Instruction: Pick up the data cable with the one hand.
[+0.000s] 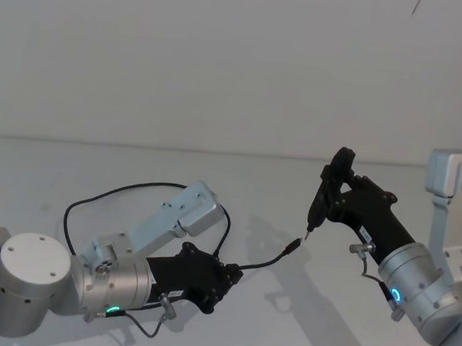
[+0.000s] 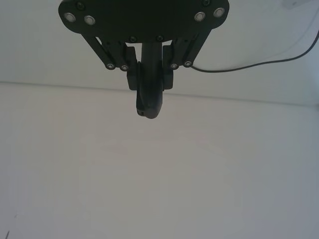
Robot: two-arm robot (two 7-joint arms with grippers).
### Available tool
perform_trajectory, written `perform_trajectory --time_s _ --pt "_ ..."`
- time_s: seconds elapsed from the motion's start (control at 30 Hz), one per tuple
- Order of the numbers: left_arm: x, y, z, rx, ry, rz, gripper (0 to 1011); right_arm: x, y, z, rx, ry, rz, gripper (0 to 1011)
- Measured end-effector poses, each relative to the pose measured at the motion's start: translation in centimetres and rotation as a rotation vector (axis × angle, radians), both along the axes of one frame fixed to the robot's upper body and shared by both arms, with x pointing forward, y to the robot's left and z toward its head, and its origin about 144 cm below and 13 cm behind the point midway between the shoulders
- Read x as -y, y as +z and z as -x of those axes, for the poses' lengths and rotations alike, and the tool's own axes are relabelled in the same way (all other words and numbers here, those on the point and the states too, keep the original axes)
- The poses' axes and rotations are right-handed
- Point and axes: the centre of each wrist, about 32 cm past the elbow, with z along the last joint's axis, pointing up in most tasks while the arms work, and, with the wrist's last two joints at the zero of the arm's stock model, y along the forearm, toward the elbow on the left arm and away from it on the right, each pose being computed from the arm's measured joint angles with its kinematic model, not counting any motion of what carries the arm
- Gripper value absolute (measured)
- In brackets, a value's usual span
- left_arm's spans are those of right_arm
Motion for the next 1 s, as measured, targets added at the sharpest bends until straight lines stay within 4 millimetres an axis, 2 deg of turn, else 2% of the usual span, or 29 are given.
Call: perform_trajectory --time_s 1.0 --pt "0.0 0.0 0.0 0.0 0.0 0.0 38 -0.28 -0.12 -0.29 -0.009 0.005 -0.003 279"
